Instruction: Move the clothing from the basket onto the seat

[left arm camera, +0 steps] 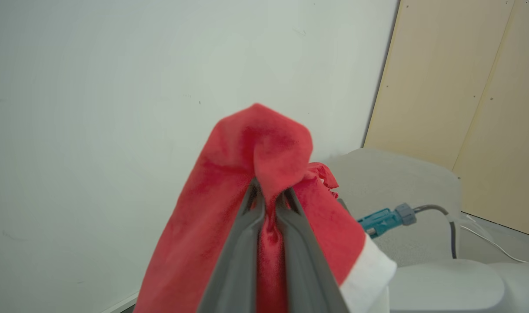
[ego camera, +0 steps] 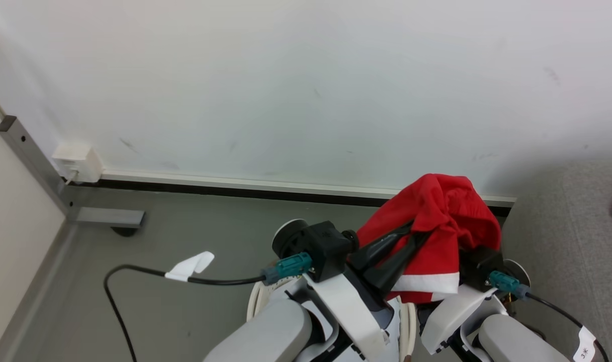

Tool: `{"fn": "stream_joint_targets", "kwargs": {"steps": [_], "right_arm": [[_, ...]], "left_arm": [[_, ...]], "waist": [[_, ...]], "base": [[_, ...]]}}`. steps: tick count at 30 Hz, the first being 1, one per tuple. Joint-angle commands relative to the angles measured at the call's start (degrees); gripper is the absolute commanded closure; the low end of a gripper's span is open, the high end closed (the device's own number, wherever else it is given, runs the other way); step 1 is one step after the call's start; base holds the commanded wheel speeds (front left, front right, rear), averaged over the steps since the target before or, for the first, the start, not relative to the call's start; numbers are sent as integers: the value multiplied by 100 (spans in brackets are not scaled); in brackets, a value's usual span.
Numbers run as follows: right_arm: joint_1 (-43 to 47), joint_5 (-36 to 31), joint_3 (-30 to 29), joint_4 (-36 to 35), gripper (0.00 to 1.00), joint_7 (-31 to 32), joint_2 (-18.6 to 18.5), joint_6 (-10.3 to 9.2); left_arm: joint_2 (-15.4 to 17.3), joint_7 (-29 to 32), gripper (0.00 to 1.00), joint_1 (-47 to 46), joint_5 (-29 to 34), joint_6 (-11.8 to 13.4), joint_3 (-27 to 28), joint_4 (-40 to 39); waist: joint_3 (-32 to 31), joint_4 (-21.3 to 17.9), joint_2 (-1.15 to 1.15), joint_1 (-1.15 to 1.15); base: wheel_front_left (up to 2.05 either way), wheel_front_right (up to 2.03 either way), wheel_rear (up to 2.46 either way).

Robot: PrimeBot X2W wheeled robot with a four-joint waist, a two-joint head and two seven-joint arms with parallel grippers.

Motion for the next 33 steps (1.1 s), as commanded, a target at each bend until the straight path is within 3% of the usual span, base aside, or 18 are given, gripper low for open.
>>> {"fn": "stream_joint_targets", "kwargs": {"steps": [1,14,26,27,29,30,33], "right_arm": [[-101,44,-1,45,100,5,-33,-15],[104,169,-230,-254,100,5,-113,-15],[508,204,-874,-1210,100,4,-194,-15],[534,182,-921,-1301,100,5,-220,-15],[573,144,-1003,-1480,100,4,-255,-15],[597,144,-1050,-1558,100,4,-270,-15],[651,94,-1232,-1749,100,4,-318,-15]], "left_arm": [[15,19,100,44,-47,-28,-32,-29],[222,-130,100,6,-215,132,198,261],[281,-331,100,110,-229,260,300,662],[279,-350,94,117,-227,256,288,689],[276,-386,56,123,-196,255,261,740],[277,-411,0,126,-177,250,245,763],[277,-472,0,121,-135,258,230,796]], "waist": [[-7,63,0,0],[47,26,0,0],[72,-328,0,0],[80,-364,0,0],[95,-449,0,0],[98,-494,0,0],[116,-639,0,0]], "base": [[0,0,0],[0,0,0],[0,0,0],[0,0,0],[0,0,0],[0,0,0],[0,0,0]]}}
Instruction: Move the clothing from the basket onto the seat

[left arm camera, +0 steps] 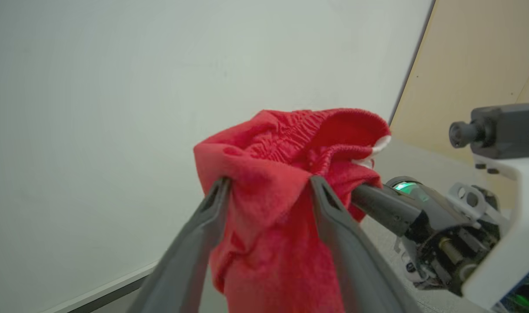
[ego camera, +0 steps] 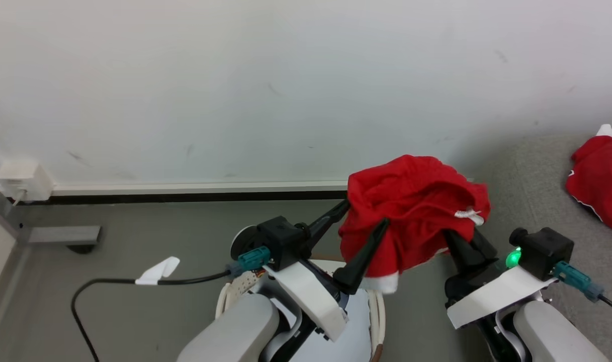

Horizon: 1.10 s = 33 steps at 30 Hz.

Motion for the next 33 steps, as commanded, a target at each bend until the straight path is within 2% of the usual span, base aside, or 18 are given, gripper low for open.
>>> {"fn": "stream_joint_targets", "kwargs": {"steps": [1,8,18,26,33], "right_arm": [[110,-43,-136,-89,100,4,-60,-15],[150,-178,-593,-446,100,4,-157,-14],[419,-402,-1281,-936,100,5,-285,-15],[678,-566,-1654,-1213,100,4,-178,-15],[804,-638,-1869,-1407,100,5,-34,-15]], "left_arm": [[13,-60,0,59,93,4,-9,30],[74,-162,0,83,145,-7,-41,60],[188,-244,0,-49,373,-4,-131,40],[271,-293,0,-117,504,-69,-180,92],[337,-321,0,-208,642,-97,-253,168]], "waist": [[20,-122,0,0],[110,-588,0,0],[364,-1581,0,0],[599,-2376,0,0],[787,-2839,0,0]], "base": [[0,0,0],[0,0,0],[0,0,0],[0,0,0],[0,0,0]]}}
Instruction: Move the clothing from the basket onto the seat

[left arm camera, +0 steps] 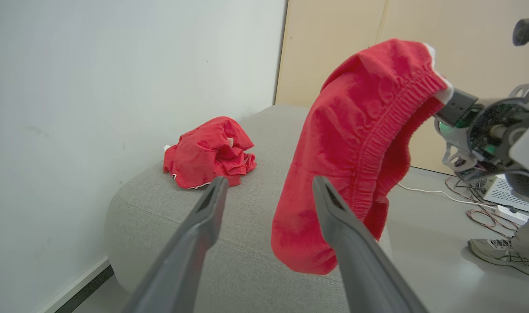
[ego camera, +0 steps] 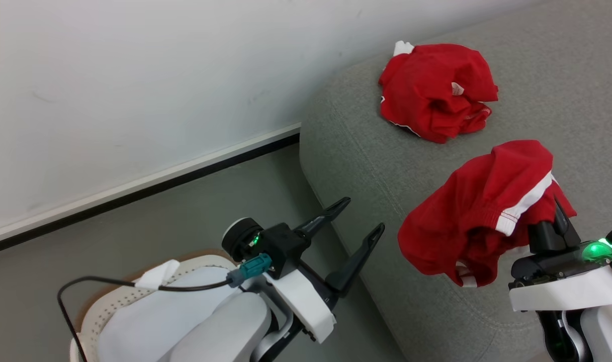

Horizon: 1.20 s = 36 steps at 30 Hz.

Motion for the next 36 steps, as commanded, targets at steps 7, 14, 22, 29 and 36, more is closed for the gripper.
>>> {"fn": "stream_joint_targets", "kwargs": {"steps": [7,14,22,29,36], "right_arm": [[110,-82,-164,-184,100,4,83,-14],[-197,-16,-356,-166,100,4,-65,-14],[-1054,104,-801,0,100,4,-509,-14],[-1783,207,-1482,308,100,5,-904,-14],[-2331,324,-1909,992,100,5,-1247,-14]], "left_arm": [[57,-30,0,-83,129,-32,-50,87],[55,-31,0,-188,164,-47,-107,87],[259,175,0,-478,256,-47,-117,-94],[542,505,0,-799,359,18,-57,-458],[722,713,0,-993,482,80,-54,-786]], "waist": [[233,-374,-1,0],[457,-324,-1,0],[1304,73,-1,0],[2265,472,-1,0],[2934,758,-1,0]], "base": [[0,0,0],[0,0,0],[0,0,0],[0,0,0],[0,0,0]]}}
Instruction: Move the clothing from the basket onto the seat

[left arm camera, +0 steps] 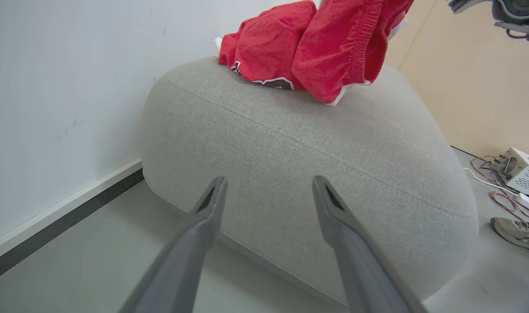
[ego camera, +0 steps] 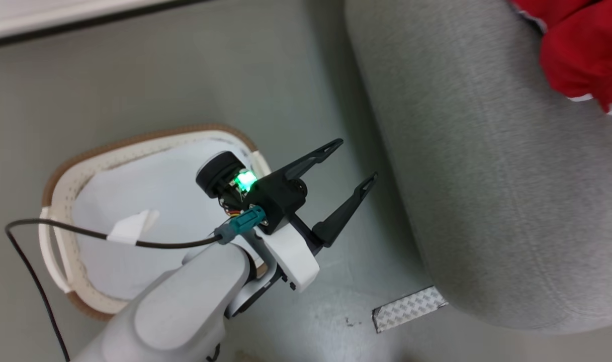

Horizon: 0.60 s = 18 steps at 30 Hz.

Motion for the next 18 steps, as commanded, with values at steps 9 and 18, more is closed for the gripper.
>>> {"fn": "stream_joint_targets", "kwargs": {"steps": [9,18], "right_arm": [[-528,303,820,1982,100,203,-562,-15],[-903,986,1706,3261,73,1320,-804,-15]], "left_arm": [[111,-18,0,-118,44,98,55,-106],[15,-171,0,-104,-50,119,39,47]], "waist": [[596,472,0,-2],[424,619,0,-2]], "base": [[0,0,0],[0,0,0]]}}
